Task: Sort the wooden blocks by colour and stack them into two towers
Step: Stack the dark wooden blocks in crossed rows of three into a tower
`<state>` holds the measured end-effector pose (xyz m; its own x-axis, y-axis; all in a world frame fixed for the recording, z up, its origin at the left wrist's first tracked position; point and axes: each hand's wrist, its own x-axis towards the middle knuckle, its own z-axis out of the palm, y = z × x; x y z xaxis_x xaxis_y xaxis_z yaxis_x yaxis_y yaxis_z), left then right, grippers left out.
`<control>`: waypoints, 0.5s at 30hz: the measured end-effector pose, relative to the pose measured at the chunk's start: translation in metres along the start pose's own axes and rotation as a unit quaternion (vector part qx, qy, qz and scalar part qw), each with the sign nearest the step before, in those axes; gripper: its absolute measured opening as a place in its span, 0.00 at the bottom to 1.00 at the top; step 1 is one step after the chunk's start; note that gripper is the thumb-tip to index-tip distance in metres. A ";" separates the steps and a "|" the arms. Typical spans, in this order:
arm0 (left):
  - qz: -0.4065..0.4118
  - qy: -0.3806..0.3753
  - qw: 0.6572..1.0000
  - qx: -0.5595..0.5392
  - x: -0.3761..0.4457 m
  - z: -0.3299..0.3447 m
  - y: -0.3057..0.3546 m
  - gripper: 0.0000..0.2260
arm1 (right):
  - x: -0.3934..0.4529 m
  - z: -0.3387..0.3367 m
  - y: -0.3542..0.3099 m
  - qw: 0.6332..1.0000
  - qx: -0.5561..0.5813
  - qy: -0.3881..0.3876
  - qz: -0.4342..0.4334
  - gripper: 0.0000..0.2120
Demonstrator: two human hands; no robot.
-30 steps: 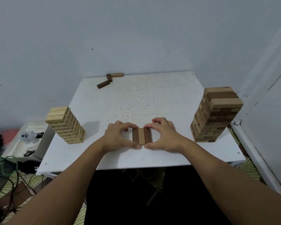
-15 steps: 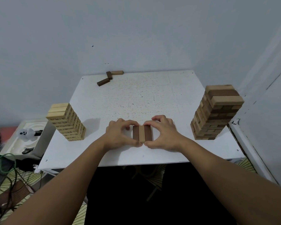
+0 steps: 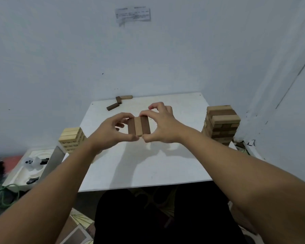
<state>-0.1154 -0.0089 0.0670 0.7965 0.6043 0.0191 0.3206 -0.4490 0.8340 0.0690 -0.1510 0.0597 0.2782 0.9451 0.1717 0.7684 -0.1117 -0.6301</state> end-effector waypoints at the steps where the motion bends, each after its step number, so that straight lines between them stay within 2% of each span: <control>1: 0.011 0.010 1.000 0.000 0.000 -0.003 0.009 0.27 | 0.002 -0.010 -0.006 1.000 -0.015 0.006 -0.007 0.31; 8: 0.070 0.007 0.997 -0.005 0.015 0.008 0.063 0.27 | -0.013 -0.081 -0.018 0.992 -0.123 0.016 0.014 0.32; 15: 0.109 -0.041 0.993 0.003 0.041 0.068 0.111 0.24 | -0.058 -0.145 0.016 0.986 -0.138 0.007 0.090 0.31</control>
<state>-0.0128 -0.0784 0.1228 0.8867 0.4362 0.1532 0.1385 -0.5668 0.8122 0.1484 -0.2520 0.1493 0.4304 0.8983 0.0884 0.8331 -0.3576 -0.4220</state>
